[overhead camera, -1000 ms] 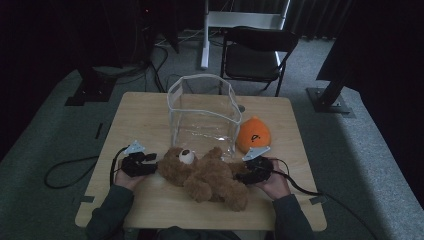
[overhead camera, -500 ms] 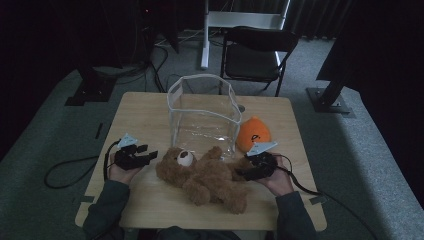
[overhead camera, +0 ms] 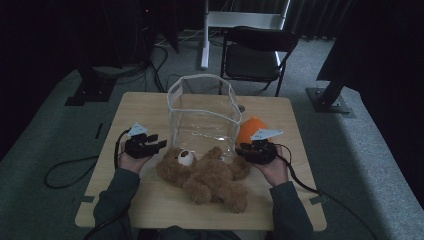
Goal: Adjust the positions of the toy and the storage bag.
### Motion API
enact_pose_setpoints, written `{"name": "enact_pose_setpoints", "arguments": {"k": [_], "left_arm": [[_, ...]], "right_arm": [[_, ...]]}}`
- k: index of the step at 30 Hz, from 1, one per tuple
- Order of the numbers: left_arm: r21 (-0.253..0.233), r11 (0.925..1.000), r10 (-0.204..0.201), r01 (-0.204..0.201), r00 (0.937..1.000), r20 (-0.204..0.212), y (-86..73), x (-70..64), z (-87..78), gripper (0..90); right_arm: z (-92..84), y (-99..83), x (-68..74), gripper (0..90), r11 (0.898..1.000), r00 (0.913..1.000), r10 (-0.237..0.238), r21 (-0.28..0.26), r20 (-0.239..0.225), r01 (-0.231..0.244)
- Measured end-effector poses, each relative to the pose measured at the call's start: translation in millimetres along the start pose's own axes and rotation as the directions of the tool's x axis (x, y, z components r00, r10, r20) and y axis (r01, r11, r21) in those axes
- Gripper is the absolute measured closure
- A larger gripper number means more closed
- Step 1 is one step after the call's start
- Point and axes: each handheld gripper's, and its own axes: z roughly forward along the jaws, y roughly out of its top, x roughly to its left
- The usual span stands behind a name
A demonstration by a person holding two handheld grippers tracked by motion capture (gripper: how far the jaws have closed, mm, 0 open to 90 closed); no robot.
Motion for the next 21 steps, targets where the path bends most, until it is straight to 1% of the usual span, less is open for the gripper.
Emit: {"name": "enact_pose_setpoints", "arguments": {"k": [1,2,3,5,10,11,13,14,15,17,19,20,21], "left_arm": [[-0.005,1.0,0.007,-0.007,1.0,0.006,2.3,-1.0,1.5,50.2],[-0.01,0.9998,0.016,-0.016,0.9998,0.01,4.6,-1.7,3.2,50.2],[-0.012,0.9997,0.02,-0.02,0.9997,0.013,6.7,-2.2,4.9,51.5],[-0.018,0.9996,0.023,-0.023,0.9995,0.019,11.0,-3.3,8.5,52.3],[-0.023,0.9983,0.055,-0.054,0.9982,0.023,21.2,-8.1,18.6,57.9],[-0.019,0.9978,0.065,-0.064,0.9977,0.019,24.1,-10.4,23.3,60.9],[-0.017,0.9974,0.07,-0.07,0.9975,0.014,25.1,-11.2,25.4,66.2],[-0.016,0.9974,0.07,-0.07,0.9975,0.012,25.8,-12.1,27.6,66.2],[-0.014,0.9972,0.074,-0.074,0.9972,0.01,26.4,-12.9,29.0,69.5],[-0.017,0.9967,0.079,-0.079,0.9968,0.01,27.2,-15.1,30.3,77.5],[-0.012,0.9962,0.087,-0.087,0.9962,-0.008,27.6,-16.7,30.5,83.6],[-0.012,0.9962,0.086,-0.086,0.9962,-0.011,27.4,-16.3,30.1,86.3],[-0.01,0.996,0.089,-0.089,0.996,-0.009,27.2,-16.0,29.5,87.0]], "right_arm": [[2.1,3.0,-1.4,64.6,1.0,0.9998,0.017,-0.017,0.004,-0.017],[2.1,3.0,-1.4,64.6,1.0,0.9998,0.017,-0.017,0.004,-0.017],[4.4,5.5,-2.9,64.6,0.999,0.9993,0.037,-0.035,0.003,-0.037],[5.8,6.7,-3.6,64.6,0.998,0.9992,0.04,-0.038,0.004,-0.04],[14.5,11.5,-3.5,65.9,0.997,0.9984,0.056,-0.048,0.002,-0.056],[18.2,12.5,-3.9,67.0,0.997,0.998,0.063,-0.051,0.004,-0.062],[21.6,13.1,-5.0,69.6,0.996,0.9977,0.068,-0.053,0.006,-0.068],[21.6,13.1,-5.0,69.6,0.996,0.9977,0.068,-0.053,0.006,-0.068],[22.7,13.3,-5.3,70.9,0.996,0.9975,0.071,-0.053,0.005,-0.07],[24.3,13.6,-5.6,74.0,0.996,0.9974,0.071,-0.055,0.012,-0.07],[24.9,13.6,-6.3,78.5,0.996,0.9972,0.073,-0.055,0.016,-0.072],[24.9,13.5,-6.8,79.5,0.996,0.9973,0.072,-0.056,0.017,-0.071],[24.7,13.2,-7.6,81.2,0.996,0.9974,0.071,-0.058,0.014,-0.071]]}}
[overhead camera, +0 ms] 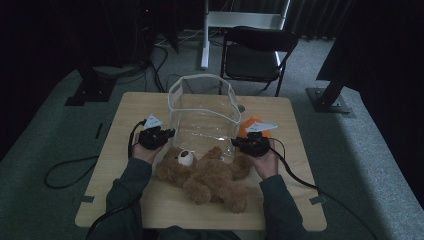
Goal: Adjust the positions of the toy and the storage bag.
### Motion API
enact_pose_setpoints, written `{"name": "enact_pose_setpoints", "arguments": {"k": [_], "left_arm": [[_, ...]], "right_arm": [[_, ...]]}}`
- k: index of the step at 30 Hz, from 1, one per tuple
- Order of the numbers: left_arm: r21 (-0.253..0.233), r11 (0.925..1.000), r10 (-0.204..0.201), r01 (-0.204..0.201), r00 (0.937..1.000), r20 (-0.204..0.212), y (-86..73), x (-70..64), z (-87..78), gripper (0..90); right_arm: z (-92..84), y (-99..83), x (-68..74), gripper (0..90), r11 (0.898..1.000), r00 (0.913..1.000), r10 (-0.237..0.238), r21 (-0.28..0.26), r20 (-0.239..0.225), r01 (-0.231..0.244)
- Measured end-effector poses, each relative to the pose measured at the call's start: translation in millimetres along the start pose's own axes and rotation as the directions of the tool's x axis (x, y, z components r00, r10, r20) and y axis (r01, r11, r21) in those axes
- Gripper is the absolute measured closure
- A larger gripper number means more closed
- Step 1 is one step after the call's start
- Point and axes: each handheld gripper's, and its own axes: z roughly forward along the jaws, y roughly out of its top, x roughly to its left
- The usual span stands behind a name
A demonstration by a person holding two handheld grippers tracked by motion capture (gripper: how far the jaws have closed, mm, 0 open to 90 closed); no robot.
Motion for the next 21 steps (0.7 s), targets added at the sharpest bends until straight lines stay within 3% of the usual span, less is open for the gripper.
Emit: {"name": "enact_pose_setpoints", "arguments": {"k": [14,21], "left_arm": [[0.012,0.999,0.043,-0.043,0.9982,0.041,-8.4,-15.3,-14.0,87.4],[-0.006,0.9987,0.051,-0.05,0.9977,0.045,-16.9,-22.2,-24.3,87.4]], "right_arm": [[-10.4,-5.6,2.3,85.1,0.999,0.9992,-0.04,0.009,0.006,0.04],[-13.6,-8.6,5.8,85.2,0.999,0.9987,-0.051,0.008,-0.005,0.051]]}}
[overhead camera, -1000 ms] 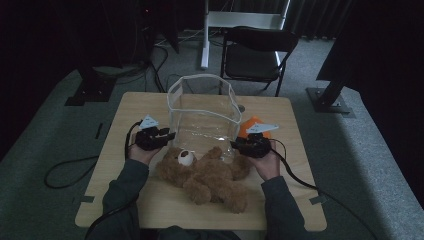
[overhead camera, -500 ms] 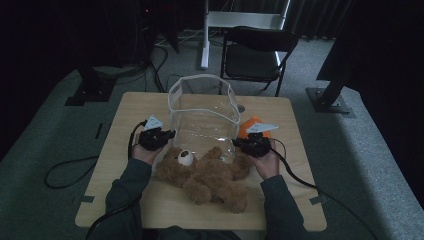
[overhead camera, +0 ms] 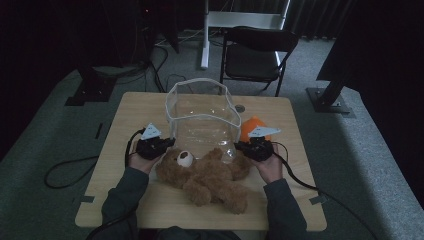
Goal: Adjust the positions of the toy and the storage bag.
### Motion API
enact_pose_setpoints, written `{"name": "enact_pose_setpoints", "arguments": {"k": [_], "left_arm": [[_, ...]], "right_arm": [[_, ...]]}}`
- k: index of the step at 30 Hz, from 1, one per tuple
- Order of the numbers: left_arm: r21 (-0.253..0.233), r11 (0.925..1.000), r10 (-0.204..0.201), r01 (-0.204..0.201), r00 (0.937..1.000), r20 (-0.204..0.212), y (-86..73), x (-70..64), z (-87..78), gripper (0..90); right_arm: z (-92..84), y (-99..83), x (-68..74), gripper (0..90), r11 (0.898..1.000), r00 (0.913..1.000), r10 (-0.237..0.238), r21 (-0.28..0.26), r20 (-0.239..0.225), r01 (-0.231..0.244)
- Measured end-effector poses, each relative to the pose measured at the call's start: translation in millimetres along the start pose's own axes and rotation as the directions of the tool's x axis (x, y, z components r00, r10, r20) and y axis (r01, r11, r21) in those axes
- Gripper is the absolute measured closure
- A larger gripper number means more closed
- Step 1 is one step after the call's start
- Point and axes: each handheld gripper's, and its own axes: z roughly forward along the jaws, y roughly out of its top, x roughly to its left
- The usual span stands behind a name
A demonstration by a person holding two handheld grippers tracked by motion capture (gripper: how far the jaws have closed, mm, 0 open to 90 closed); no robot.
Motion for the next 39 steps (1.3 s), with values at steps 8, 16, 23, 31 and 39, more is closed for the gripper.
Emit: {"name": "enact_pose_setpoints", "arguments": {"k": [8,16,23,31,39], "left_arm": [[0.004,0.9997,0.022,-0.022,0.9996,0.02,-6.1,-11.0,-13.9,87.4],[0.01,0.9993,0.037,-0.037,0.9988,0.033,-7.8,-15.5,-22.2,87.2],[0.014,0.9993,0.033,-0.033,0.9984,0.046,-10.8,-16.6,-22.1,87.1],[0.017,0.9995,0.025,-0.026,0.9987,0.045,-9.1,-15.3,-15.7,86.9],[0.024,0.9988,0.04,-0.041,0.9975,0.058,-9.1,-22.4,-15.3,86.9]], "right_arm": [[-4.7,-2.6,7.4,85.2,1.0,0.9998,-0.018,0.009,-0.008,0.018],[-9.7,-6.0,18.3,85.1,0.999,0.9991,-0.037,0.016,-0.018,0.038],[-15.2,-8.7,27.4,85.0,0.998,0.9983,-0.055,0.028,-0.018,0.056],[-21.9,-11.2,30.5,85.1,0.997,0.9976,-0.068,0.041,-0.016,0.069],[-26.9,-12.9,32.6,85.2,0.995,0.9966,-0.08,0.05,-0.023,0.081]]}}
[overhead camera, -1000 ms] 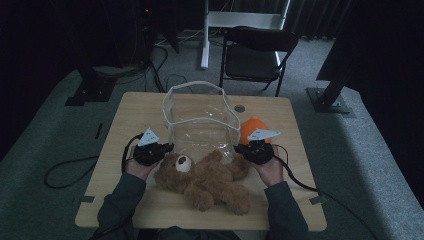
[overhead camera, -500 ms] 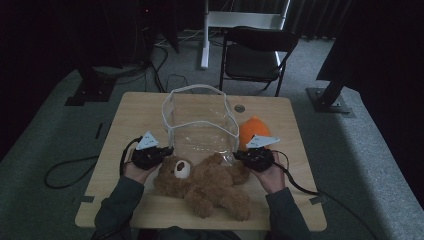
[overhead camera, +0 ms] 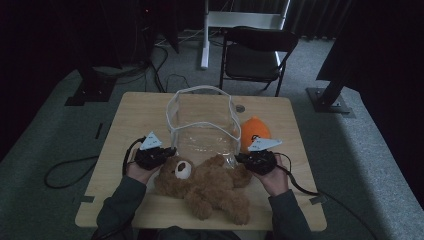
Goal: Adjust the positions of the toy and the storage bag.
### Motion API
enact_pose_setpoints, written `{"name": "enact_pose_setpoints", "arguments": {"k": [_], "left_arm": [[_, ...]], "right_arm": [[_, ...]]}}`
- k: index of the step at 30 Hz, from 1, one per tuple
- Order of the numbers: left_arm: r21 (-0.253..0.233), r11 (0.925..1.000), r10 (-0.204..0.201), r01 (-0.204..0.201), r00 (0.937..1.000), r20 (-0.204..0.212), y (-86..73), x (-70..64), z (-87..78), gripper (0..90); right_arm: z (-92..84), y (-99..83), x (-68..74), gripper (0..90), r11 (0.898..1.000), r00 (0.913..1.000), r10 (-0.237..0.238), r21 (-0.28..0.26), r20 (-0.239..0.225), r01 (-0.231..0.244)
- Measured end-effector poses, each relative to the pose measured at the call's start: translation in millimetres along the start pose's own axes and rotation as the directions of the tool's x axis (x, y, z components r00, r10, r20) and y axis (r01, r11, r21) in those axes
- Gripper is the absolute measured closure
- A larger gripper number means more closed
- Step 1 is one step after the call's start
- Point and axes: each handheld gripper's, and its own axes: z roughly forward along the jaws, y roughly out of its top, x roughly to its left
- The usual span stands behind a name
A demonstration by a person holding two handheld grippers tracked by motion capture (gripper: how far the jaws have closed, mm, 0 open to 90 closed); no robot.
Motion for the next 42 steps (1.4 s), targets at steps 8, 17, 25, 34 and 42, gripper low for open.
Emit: {"name": "enact_pose_setpoints", "arguments": {"k": [8,17,25,34,42], "left_arm": [[0.004,0.9999,0.01,-0.01,0.9997,0.023,-4.0,-7.5,-5.4,86.9],[0.004,0.9999,0.014,-0.014,0.9991,0.04,-6.5,-9.6,-9.2,86.5],[-0.024,0.9996,-0.015,0.016,0.9995,0.027,-5.9,-2.6,-14.0,71.0],[-0.042,0.9985,-0.036,0.036,0.9992,0.017,-8.8,3.0,-18.4,59.8],[-0.071,0.9957,-0.058,0.059,0.9981,0.02,-10.9,8.7,-26.5,50.7]], "right_arm": [[-3.4,-2.0,0.1,85.2,1.0,0.9998,-0.002,0.004,-0.02,0.002],[-6.2,-3.8,2.4,82.3,1.0,0.9996,-0.014,0.009,-0.026,0.015],[-8.4,-1.2,2.7,64.8,0.999,0.9993,-0.032,-0.006,-0.017,0.032],[-19.8,0.9,1.6,55.4,0.999,0.9994,-0.034,-0.026,0.012,0.034],[-36.0,2.6,2.6,49.3,0.998,0.9992,-0.038,-0.052,0.014,0.039]]}}
